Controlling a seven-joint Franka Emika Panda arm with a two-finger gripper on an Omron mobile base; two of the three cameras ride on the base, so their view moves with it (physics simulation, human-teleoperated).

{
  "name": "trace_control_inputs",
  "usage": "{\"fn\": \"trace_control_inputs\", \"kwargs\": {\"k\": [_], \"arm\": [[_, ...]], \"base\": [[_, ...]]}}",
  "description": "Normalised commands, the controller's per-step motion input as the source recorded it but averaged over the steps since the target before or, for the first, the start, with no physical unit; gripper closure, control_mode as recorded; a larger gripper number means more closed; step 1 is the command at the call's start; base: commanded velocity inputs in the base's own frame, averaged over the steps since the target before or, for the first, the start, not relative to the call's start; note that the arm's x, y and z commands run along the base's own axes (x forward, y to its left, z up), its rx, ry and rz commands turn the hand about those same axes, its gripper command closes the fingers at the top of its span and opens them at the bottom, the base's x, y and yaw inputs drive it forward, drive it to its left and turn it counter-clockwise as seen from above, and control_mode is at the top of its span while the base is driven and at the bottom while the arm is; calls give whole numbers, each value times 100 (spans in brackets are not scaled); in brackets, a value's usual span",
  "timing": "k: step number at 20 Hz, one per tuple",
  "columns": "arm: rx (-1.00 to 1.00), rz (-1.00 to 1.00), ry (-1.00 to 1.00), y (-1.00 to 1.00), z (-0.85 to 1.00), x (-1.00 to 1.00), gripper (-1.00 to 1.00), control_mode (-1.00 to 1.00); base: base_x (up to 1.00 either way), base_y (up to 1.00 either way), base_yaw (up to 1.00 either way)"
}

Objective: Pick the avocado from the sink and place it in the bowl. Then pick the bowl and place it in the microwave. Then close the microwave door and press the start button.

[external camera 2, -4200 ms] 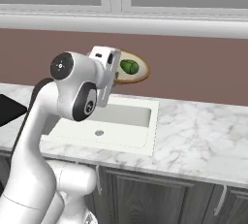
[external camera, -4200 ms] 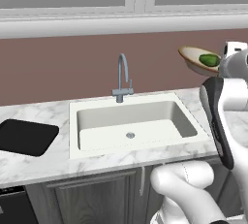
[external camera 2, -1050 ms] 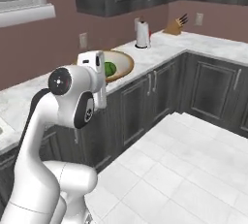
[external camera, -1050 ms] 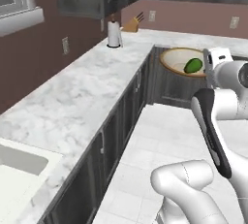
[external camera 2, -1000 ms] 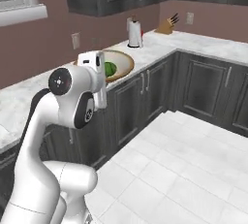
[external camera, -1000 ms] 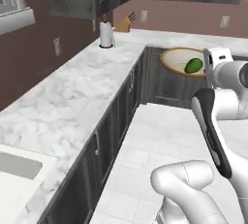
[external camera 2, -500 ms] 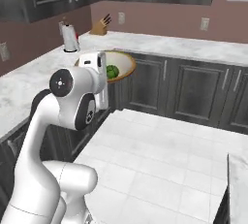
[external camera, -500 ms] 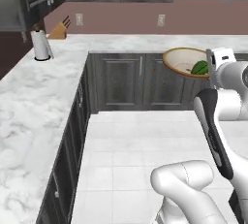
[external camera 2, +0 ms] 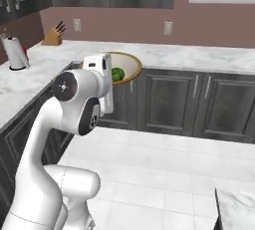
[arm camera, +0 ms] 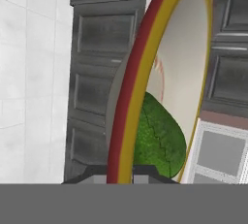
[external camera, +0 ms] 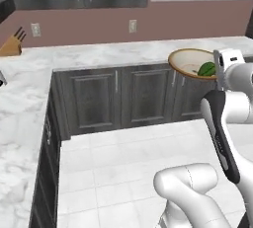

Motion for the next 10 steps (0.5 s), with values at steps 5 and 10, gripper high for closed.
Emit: {"fn": "trace_control_inputs", "kwargs": {"k": [5, 10], "arm": [[0, 0, 0, 0, 0, 0, 100, 100], [0, 0, 0, 0, 0, 0, 100, 100]], "base": [[99, -2, -40], [73, -26, -52]]}}
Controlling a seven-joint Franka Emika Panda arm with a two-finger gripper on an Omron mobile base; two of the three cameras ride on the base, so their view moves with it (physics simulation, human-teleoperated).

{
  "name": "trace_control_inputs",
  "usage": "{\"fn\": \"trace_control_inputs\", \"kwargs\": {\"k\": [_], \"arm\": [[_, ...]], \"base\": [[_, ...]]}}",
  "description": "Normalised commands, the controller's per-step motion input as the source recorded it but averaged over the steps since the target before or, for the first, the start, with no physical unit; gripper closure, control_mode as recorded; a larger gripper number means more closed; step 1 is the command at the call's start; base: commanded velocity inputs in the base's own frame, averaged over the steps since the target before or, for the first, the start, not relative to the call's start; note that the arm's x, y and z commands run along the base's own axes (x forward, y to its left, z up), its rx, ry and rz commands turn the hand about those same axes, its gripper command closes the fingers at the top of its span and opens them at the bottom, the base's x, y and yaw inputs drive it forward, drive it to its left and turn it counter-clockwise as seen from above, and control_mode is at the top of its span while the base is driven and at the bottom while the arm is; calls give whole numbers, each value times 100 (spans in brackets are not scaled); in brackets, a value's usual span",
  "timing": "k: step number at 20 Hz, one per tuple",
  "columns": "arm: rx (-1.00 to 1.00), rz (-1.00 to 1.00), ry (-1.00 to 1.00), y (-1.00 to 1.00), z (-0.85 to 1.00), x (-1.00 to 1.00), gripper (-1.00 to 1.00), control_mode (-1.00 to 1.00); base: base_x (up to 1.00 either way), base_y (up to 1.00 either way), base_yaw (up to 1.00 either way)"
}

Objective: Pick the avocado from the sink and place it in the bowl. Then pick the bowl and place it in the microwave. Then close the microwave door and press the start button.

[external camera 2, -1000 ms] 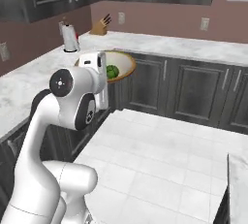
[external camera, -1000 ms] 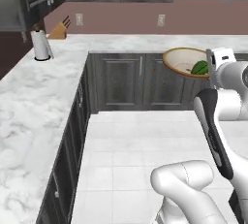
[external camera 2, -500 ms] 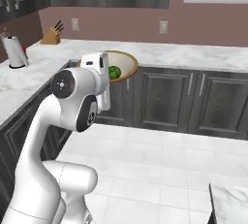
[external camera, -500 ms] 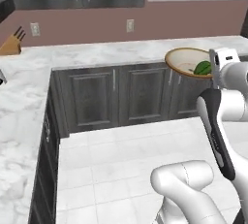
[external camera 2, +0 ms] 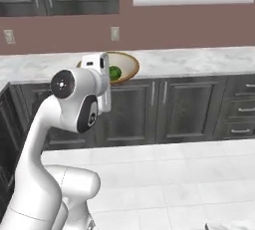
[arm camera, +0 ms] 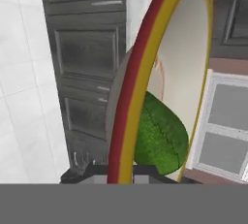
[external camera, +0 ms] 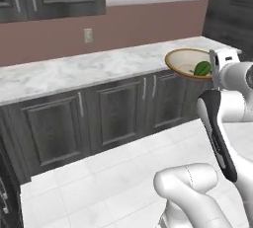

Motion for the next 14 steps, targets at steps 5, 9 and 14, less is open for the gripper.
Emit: {"fn": "trace_control_inputs", "kwargs": {"k": [5, 9, 14], "arm": [[0, 0, 0, 0, 0, 0, 100, 100], [0, 0, 0, 0, 0, 0, 100, 100], [0, 0, 0, 0, 0, 0, 100, 100]], "base": [[36, -38, -62], [32, -27, -65], [43, -3, -66]]}}
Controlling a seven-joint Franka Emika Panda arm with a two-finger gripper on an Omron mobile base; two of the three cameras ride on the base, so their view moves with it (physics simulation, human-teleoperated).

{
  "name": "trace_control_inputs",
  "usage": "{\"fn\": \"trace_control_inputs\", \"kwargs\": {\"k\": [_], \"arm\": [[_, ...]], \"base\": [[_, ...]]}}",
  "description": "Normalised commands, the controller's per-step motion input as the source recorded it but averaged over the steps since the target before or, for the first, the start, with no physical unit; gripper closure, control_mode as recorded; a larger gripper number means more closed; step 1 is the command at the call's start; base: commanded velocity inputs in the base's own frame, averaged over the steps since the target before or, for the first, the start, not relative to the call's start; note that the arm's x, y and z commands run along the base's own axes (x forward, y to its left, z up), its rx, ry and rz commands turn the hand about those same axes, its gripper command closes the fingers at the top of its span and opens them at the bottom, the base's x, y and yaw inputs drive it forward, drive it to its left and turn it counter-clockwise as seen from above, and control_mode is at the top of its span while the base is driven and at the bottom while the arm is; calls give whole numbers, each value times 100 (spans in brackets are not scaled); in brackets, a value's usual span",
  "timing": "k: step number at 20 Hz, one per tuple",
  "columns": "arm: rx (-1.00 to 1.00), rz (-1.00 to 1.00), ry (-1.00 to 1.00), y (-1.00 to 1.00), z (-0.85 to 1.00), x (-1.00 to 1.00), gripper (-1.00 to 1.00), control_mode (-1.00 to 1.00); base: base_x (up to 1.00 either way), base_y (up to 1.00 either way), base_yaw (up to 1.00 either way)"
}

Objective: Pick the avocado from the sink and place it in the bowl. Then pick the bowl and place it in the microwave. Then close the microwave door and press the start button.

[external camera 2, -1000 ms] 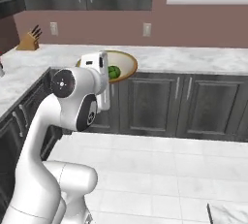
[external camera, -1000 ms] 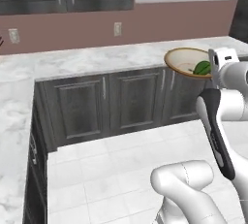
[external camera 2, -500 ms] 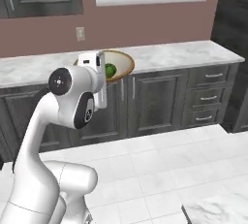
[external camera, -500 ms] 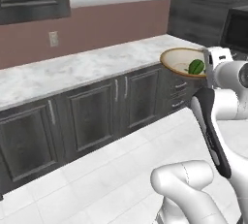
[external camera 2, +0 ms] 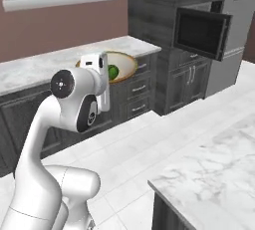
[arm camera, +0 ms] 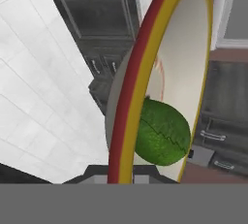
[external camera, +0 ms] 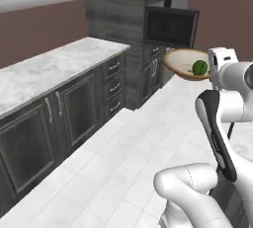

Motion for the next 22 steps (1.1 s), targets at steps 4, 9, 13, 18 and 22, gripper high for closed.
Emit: {"fn": "trace_control_inputs", "kwargs": {"k": [4, 9, 13, 18, 22], "arm": [[0, 0, 0, 0, 0, 0, 100, 100], [0, 0, 0, 0, 0, 0, 100, 100], [0, 0, 0, 0, 0, 0, 100, 100], [0, 0, 0, 0, 0, 0, 100, 100], [0, 0, 0, 0, 0, 0, 100, 100]], "base": [[54, 20, -64], [48, 55, -57], [45, 71, -50], [65, 5, -45], [78, 1, -38]]}}
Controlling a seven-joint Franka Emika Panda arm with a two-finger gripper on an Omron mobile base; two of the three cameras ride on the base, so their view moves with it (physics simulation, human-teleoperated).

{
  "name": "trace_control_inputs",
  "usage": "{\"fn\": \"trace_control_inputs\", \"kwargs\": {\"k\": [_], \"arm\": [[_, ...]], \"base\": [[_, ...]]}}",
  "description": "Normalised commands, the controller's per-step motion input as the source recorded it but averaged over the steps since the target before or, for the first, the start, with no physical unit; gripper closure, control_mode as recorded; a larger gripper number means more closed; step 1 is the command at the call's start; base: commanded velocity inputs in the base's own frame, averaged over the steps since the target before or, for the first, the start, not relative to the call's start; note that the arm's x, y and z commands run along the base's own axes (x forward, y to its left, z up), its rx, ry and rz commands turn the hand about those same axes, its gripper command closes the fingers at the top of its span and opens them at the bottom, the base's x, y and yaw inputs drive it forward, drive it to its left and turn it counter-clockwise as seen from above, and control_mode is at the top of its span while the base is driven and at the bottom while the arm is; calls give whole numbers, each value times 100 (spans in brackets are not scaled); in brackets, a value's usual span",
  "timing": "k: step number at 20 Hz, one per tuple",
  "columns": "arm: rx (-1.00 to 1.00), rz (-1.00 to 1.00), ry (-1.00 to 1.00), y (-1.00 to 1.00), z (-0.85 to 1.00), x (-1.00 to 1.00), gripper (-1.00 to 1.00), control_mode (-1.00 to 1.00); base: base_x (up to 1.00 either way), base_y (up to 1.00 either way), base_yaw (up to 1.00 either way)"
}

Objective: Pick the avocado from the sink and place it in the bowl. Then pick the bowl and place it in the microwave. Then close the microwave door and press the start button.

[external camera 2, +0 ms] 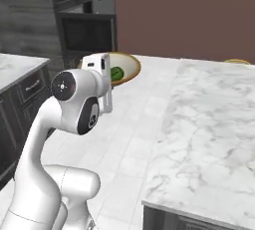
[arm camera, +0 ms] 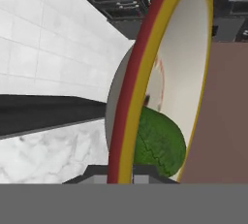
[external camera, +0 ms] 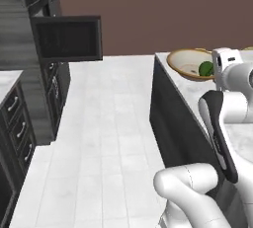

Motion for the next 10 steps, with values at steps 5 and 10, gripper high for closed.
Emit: {"fn": "trace_control_inputs", "kwargs": {"k": [5, 10], "arm": [[0, 0, 0, 0, 0, 0, 100, 100], [0, 0, 0, 0, 0, 0, 100, 100]], "base": [[87, 33, -33], [85, 87, -27]]}}
